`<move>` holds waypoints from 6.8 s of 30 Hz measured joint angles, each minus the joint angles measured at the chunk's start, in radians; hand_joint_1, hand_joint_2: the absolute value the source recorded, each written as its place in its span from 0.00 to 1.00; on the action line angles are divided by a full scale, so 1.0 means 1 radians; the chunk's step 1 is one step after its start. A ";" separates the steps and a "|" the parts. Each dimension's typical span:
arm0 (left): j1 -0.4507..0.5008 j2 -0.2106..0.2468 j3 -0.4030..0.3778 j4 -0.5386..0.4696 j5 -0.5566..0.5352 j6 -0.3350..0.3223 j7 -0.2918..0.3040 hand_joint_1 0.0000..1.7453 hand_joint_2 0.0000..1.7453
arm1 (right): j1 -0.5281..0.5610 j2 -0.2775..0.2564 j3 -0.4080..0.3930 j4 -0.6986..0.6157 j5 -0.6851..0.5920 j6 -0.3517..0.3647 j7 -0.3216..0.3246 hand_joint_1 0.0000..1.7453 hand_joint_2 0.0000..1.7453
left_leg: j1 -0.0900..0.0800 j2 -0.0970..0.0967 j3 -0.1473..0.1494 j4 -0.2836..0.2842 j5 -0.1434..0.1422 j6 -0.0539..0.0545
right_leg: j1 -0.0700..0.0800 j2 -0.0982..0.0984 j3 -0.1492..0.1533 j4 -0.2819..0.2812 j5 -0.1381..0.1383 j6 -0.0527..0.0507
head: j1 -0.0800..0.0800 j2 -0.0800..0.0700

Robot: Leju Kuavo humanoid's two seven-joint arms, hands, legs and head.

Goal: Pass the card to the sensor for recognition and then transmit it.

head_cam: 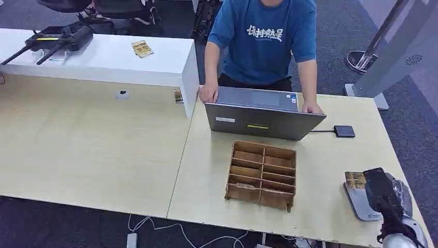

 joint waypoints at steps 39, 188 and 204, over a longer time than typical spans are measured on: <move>0.000 0.003 0.000 0.000 0.013 -0.006 -0.003 0.00 0.00 | 0.019 -0.115 0.013 0.025 -0.043 0.068 0.014 1.00 1.00 | 0.000 0.000 0.000 0.000 0.000 0.000 | 0.000 0.000 0.000 0.000 0.000 0.000 | 0.000 0.000; -0.011 0.011 -0.038 0.000 -0.044 -0.065 -0.010 0.00 0.00 | -0.836 0.197 0.416 0.239 0.351 -0.160 0.156 0.00 1.00 | 0.001 -0.001 -0.002 0.000 0.005 -0.002 | 0.001 -0.001 -0.003 0.003 0.004 -0.003 | 0.000 0.000; -0.009 0.011 -0.047 0.000 -0.054 -0.069 -0.011 0.00 0.00 | -0.632 0.119 0.298 -0.019 0.801 -0.387 0.134 0.00 1.00 | 0.001 -0.001 -0.002 0.001 0.005 -0.002 | 0.001 -0.001 -0.003 0.003 0.004 -0.003 | 0.000 0.000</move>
